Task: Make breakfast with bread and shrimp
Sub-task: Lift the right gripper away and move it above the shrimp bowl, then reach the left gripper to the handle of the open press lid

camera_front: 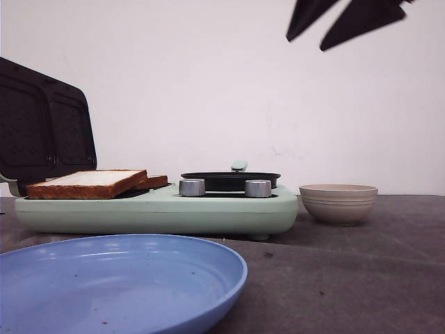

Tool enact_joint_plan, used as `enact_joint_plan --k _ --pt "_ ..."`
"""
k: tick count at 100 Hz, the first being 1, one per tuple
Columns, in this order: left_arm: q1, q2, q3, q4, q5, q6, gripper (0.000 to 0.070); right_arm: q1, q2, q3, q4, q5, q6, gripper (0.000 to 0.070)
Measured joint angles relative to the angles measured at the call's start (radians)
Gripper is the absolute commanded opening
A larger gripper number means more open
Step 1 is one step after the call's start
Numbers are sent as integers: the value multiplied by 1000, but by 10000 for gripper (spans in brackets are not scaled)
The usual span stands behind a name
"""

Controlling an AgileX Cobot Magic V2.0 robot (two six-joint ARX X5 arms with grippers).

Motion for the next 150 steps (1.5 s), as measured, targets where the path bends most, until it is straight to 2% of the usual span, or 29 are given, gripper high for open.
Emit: enact_joint_plan --k 24,48,70,108,127,137,150 --pt "0 0 0 5 0 -5 625 1 -132 -201 114 2 84 340" --pt "0 0 0 62 0 -43 624 1 -189 -293 121 22 121 341" --pt "0 0 0 117 0 -113 625 4 -191 -330 110 21 144 341" --pt "9 0 0 140 -51 -304 625 18 -191 -402 111 4 145 341" --pt "53 11 2 223 -51 -431 624 21 -191 -417 126 -3 146 341" --pt "87 43 3 265 -41 -502 625 22 -191 -417 142 -6 146 341" --pt "141 93 3 310 19 -575 625 22 -191 -417 158 -25 146 341"
